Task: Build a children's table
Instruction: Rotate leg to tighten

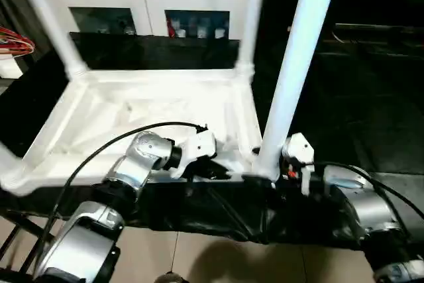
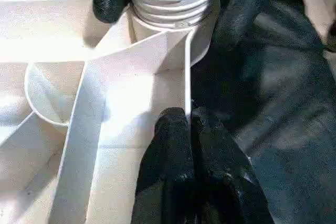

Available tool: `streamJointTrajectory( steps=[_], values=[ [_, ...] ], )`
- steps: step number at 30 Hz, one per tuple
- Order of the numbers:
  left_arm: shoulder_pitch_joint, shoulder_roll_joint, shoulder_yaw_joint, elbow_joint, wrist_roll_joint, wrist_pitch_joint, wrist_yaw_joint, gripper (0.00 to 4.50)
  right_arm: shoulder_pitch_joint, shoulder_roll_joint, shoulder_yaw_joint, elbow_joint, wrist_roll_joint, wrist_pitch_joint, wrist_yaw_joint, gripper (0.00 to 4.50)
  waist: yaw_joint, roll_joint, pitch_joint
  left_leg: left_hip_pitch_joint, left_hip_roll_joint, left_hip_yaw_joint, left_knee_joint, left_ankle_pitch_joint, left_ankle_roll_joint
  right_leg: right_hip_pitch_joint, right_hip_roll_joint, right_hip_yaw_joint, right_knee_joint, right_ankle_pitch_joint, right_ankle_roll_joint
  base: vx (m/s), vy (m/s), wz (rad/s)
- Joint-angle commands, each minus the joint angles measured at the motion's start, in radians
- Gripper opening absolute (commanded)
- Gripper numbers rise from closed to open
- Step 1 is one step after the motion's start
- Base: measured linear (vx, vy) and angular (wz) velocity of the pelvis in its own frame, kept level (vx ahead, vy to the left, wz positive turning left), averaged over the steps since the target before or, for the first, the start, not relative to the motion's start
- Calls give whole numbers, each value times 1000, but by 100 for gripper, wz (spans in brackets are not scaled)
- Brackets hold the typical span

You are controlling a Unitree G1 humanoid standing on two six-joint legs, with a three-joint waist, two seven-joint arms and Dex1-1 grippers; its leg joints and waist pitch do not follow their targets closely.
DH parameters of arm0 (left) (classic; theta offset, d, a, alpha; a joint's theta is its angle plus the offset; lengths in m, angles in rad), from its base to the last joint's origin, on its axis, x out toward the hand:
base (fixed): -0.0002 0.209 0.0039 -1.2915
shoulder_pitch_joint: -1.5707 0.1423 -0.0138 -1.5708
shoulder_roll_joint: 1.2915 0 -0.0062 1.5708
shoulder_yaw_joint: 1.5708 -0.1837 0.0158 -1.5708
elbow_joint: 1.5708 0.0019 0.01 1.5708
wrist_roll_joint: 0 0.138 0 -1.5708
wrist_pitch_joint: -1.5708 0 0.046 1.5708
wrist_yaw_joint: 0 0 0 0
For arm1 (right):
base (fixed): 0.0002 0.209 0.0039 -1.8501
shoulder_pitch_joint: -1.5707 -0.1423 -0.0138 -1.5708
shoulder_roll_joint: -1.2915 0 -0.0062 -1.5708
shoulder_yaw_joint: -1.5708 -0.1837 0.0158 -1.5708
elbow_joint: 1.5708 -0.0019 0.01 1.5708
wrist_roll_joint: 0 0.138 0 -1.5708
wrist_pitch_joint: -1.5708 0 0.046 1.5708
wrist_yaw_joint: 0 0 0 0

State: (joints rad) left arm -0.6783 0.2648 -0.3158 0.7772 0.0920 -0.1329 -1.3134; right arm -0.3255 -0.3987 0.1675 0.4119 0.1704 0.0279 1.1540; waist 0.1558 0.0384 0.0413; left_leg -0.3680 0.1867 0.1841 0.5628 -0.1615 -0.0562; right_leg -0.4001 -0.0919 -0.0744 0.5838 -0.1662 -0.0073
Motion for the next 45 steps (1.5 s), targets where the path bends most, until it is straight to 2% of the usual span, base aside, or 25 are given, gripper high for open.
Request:
streamJointTrajectory(
  steps=[1,6,7,9,12,16,17,19,21,24,25,26,27,28,29,30,31,32,33,34,36,37,38,41,45],
  values=[
    [-34,-13,-19,-6,-5,-16,-3,0,20,5,105,-43,9,23,108,392,2,-12,-56,10,49,-16,-66,-309,58,47,-66,43,-73,-306,-193,0,0,0],
    [-43,-7,-20,3,-8,-25,-27,0,20,-9,111,-58,6,41,144,364,12,-12,-58,9,50,-16,-64,-283,61,45,-67,42,-72,-300,-194,0,0,0],
    [-45,-7,-20,5,-9,-26,-30,0,21,-9,111,-61,5,43,146,344,14,-12,-59,9,50,-16,-63,-280,60,45,-67,42,-70,-294,-195,0,0,0],
    [-46,-7,-17,9,-10,-28,-35,0,24,-7,112,-68,6,44,147,340,15,-13,-59,9,50,-16,-63,-278,59,45,-67,42,-70,-288,-195,0,0,0],
    [-47,-11,-12,16,-12,-27,-34,0,28,-6,113,-74,11,47,145,303,17,-12,-58,10,50,-16,-64,-286,54,45,-68,42,-71,-305,-192,0,0,0],
    [-45,-18,-4,20,-18,-22,-24,0,41,5,105,-78,17,49,128,287,19,-11,-59,10,49,-17,-63,-284,52,45,-68,42,-70,-298,-192,0,0,0],
    [-46,-28,6,24,-23,-9,-1,0,42,35,77,-59,13,40,64,280,19,-12,-59,9,49,-16,-63,-278,54,45,-67,42,-69,-287,-194,0,0,0],
    [-48,-34,12,28,-25,-3,15,0,36,56,57,-39,9,39,13,275,17,-11,-58,8,48,-17,-64,-283,49,45,-68,41,-71,-306,-189,0,0,0],
    [-57,-45,19,40,-19,6,52,0,24,85,28,-6,1,34,-64,274,11,-12,-55,10,47,-18,-67,-313,36,43,-68,39,-77,-363,-177,0,0,0],
    [-85,-78,33,82,3,27,167,0,-5,147,-31,74,-24,-2,-245,272,-3,-13,-51,13,44,-23,-72,-354,9,39,-72,38,-87,-455,-147,0,0,0],
    [-101,-104,41,104,15,38,245,0,-26,182,-66,118,-26,4,-344,272,-10,-11,-50,20,43,-24,-72,-381,-1,32,-73,37,-93,-491,-141,0,0,0],
    [-105,-110,43,109,17,40,264,0,-31,190,-75,128,-26,6,-367,272,-19,-11,-49,18,41,-27,-73,-390,-7,33,-72,35,-93,-509,-135,0,0,0],
    [-116,-130,45,121,25,61,312,0,-45,213,-92,156,-33,-8,-430,272,-20,-11,-50,18,41,-28,-74,-392,-8,35,-73,35,-95,-512,-133,0,0,0],
    [-122,-140,46,127,31,68,340,0,-52,224,-100,168,-38,-12,-459,272,-21,-12,-51,20,41,-27,-73,-383,-5,34,-72,36,-97,-498,-130,0,0,0],
    [-127,-149,48,133,36,74,365,0,-58,233,-105,179,-43,-14,-485,272,-21,-10,-53,15,41,-25,-73,-364,4,37,-70,38,-94,-454,-138,0,0,0],
    [-143,-188,60,156,45,101,465,0,-87,267,-119,226,-74,-24,-609,272,-20,-4,-55,15,41,-25,-72,-354,5,38,-70,38,-91,-426,-144,0,0,0],
    [-149,-205,66,165,46,114,506,0,-100,282,-124,248,-88,-27,-667,272,-24,-6,-57,16,42,-23,-71,-340,-2,35,-65,39,-85,-370,-163,0,0,0],
    [-151,-222,69,169,45,126,533,0,-114,297,-132,272,-99,-25,-728,272,-23,-9,-59,17,39,-21,-69,-329,2,38,-64,39,-82,-340,-172,0,0,0],
    [-152,-237,72,172,45,133,554,0,-126,310,-136,292,-111,-26,-777,272,-22,-4,-59,14,38,-19,-67,-314,8,38,-64,42,-81,-306,-181,0,0,0],
    [-152,-255,74,179,48,137,580,0,-142,326,-143,323,-129,-32,-834,272,-22,-7,-62,11,37,-20,-66,-298,11,42,-65,41,-76,-281,-186,0,0,0],
    [-142,-272,61,170,57,123,581,0,-150,347,-149,339,-134,-47,-851,272,-21,-7,-66,8,35,-18,-61,-256,28,46,-63,40,-70,-216,-196,0,0,0],
    [-137,-275,56,165,57,119,576,0,-152,352,-153,342,-129,-50,-848,327,-18,-6,-67,7,34,-16,-58,-237,42,47,-63,40,-68,-182,-203,0,0,0],
    [-130,-276,53,157,54,115,559,0,-152,353,-155,344,-121,-52,-834,327,-18,-6,-68,5,34,-15,-57,-220,55,50,-62,39,-65,-153,-207,0,0,0],
    [-116,-272,50,145,50,83,539,0,-155,352,-159,344,-104,-56,-799,358,-17,-4,-66,5,36,-15,-58,-223,73,51,-62,38,-66,-150,-213,0,0,0],
    [-101,-243,40,134,47,43,486,0,-160,322,-141,344,-112,-70,-750,377,-19,-4,-61,8,39,-17,-65,-281,56,50,-64,38,-75,-246,-195,0,0,0]
  ],
)
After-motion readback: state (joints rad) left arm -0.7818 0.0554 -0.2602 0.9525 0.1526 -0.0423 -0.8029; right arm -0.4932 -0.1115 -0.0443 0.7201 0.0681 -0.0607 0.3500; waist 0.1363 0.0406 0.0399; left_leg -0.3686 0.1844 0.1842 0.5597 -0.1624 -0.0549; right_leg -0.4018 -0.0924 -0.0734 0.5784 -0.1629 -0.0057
